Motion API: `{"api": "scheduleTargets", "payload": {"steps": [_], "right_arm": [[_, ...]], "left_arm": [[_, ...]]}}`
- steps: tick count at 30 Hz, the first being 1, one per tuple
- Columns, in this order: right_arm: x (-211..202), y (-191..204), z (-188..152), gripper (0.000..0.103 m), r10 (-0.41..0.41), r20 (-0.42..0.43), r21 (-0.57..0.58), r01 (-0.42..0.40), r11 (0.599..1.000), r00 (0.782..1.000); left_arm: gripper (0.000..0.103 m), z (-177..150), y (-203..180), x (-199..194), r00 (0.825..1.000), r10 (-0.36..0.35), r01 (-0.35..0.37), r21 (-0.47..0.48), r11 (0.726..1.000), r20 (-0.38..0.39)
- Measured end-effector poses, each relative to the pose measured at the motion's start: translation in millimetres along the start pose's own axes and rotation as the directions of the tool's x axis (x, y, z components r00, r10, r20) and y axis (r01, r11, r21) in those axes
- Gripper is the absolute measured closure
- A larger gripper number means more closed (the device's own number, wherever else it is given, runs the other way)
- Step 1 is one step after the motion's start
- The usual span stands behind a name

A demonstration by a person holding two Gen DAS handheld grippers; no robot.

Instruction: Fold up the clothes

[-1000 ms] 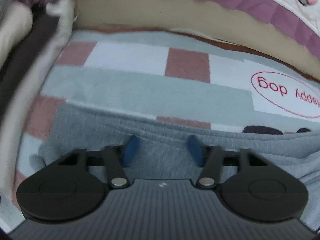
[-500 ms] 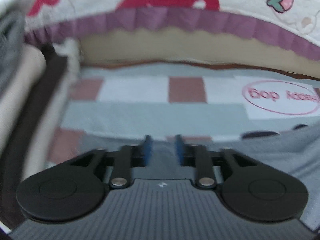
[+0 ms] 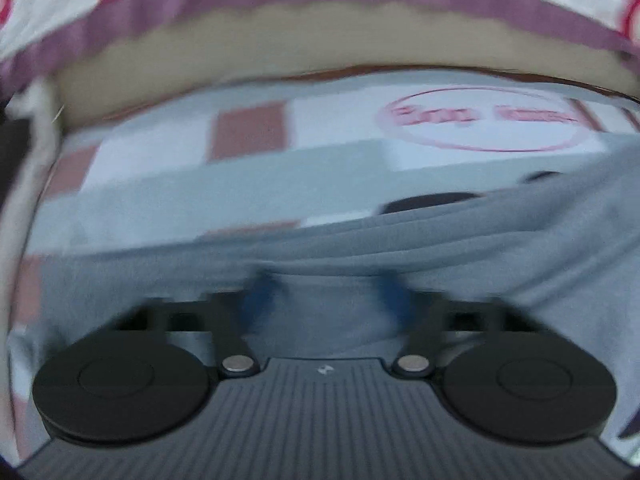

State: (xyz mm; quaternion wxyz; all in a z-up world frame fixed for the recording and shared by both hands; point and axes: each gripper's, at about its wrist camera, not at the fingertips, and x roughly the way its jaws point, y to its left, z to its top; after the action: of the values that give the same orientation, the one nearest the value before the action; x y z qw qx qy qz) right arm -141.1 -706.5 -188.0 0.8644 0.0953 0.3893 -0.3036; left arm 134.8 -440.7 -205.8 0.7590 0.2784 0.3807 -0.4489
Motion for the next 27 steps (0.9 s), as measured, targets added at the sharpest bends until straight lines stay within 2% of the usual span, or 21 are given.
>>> {"api": "scheduleTargets", "payload": {"steps": [2, 3, 4, 7, 9, 11, 12, 14, 15, 17, 18, 19, 21, 22, 24, 25, 26, 27], "right_arm": [[0.4, 4.8, 0.6, 0.102, -0.001, 0.024, -0.046, 0.003, 0.999, 1.000], [-0.3, 5.7, 1.5, 0.103, 0.000, 0.037, -0.050, 0.001, 0.999, 0.999], [-3.1, 6.1, 2.2, 0.103, -0.009, 0.064, -0.050, 0.012, 0.999, 0.998], [-18.6, 0.8, 7.5, 0.103, -0.067, 0.151, -0.033, 0.073, 0.997, 0.986], [-22.5, -11.9, 12.3, 0.103, -0.092, 0.168, 0.018, 0.090, 0.996, 0.982], [-20.8, -23.7, 14.1, 0.103, -0.097, 0.152, 0.058, 0.089, 0.994, 0.984], [-19.8, -29.1, 13.9, 0.103, -0.075, 0.134, 0.081, 0.064, 0.995, 0.988], [-20.5, -38.7, 15.0, 0.101, -0.038, 0.114, 0.125, 0.023, 0.992, 0.993], [-21.6, -43.7, 16.4, 0.096, -0.041, 0.095, 0.142, 0.027, 0.990, 0.995], [-24.1, -55.6, 18.0, 0.082, -0.035, 0.063, 0.189, 0.023, 0.982, 0.997], [-25.6, -63.6, 17.2, 0.067, -0.018, 0.053, 0.229, 0.005, 0.973, 0.998], [-25.9, -71.2, 15.4, 0.060, 0.009, 0.035, 0.276, -0.019, 0.961, 0.999], [-23.9, -83.8, 10.2, 0.059, 0.084, -0.010, 0.372, -0.075, 0.925, 0.996], [-22.0, -87.7, 7.2, 0.055, 0.128, -0.034, 0.414, -0.103, 0.905, 0.991], [-15.4, -86.3, 1.0, 0.048, 0.198, -0.056, 0.444, -0.153, 0.883, 0.979], [-9.8, -82.1, -1.8, 0.047, 0.211, -0.069, 0.437, -0.161, 0.885, 0.975], [-5.3, -76.3, -3.0, 0.047, 0.198, -0.067, 0.402, -0.155, 0.902, 0.978], [-1.4, -69.3, -3.2, 0.049, 0.167, -0.053, 0.348, -0.138, 0.927, 0.985]], "left_arm": [[0.102, 1.2, -16.2, -4.7, 0.998, 0.058, -0.061, 0.077, 0.995, 0.034], [0.103, 0.6, -23.4, -7.0, 0.993, 0.096, -0.103, 0.115, 0.988, 0.069], [0.103, 2.0, -23.3, -10.5, 0.989, 0.116, -0.126, 0.109, 0.986, 0.097], [0.103, 8.6, -13.0, -18.0, 0.977, 0.155, -0.161, 0.032, 0.987, 0.144], [0.103, 11.2, -7.1, -18.2, 0.964, 0.211, -0.214, 0.000, 0.977, 0.160], [0.103, 13.3, 7.0, -15.1, 0.952, 0.268, -0.264, -0.047, 0.963, 0.145], [0.103, 14.0, 17.0, -13.7, 0.957, 0.263, -0.254, -0.086, 0.963, 0.119], [0.103, 13.7, 33.2, -12.2, 0.978, 0.195, -0.180, -0.173, 0.968, 0.072], [0.102, 12.9, 37.7, -14.5, 0.987, 0.147, -0.129, -0.205, 0.970, 0.072], [0.102, 10.9, 32.9, -24.5, 0.992, 0.074, -0.050, -0.219, 0.975, 0.101], [0.099, 11.7, 24.8, -31.4, 0.992, 0.022, 0.004, -0.196, 0.981, 0.128], [0.098, 12.6, 13.3, -36.8, 0.989, -0.032, 0.056, -0.162, 0.985, 0.147], [0.092, 15.7, -12.0, -44.3, 0.975, -0.151, 0.166, -0.087, 0.982, 0.162], [0.088, 18.2, -25.3, -46.2, 0.963, -0.218, 0.228, -0.049, 0.972, 0.156], [0.070, 24.0, -48.3, -35.4, 0.940, -0.330, 0.334, -0.034, 0.942, 0.081], [0.070, 27.0, -59.6, -29.2, 0.923, -0.383, 0.384, -0.033, 0.923, 0.041], [0.070, 29.1, -64.5, -19.4, 0.905, -0.425, 0.423, -0.085, 0.902, 0.003], [0.070, 30.2, -66.6, -10.2, 0.900, -0.436, 0.430, -0.125, 0.894, -0.019]]}}
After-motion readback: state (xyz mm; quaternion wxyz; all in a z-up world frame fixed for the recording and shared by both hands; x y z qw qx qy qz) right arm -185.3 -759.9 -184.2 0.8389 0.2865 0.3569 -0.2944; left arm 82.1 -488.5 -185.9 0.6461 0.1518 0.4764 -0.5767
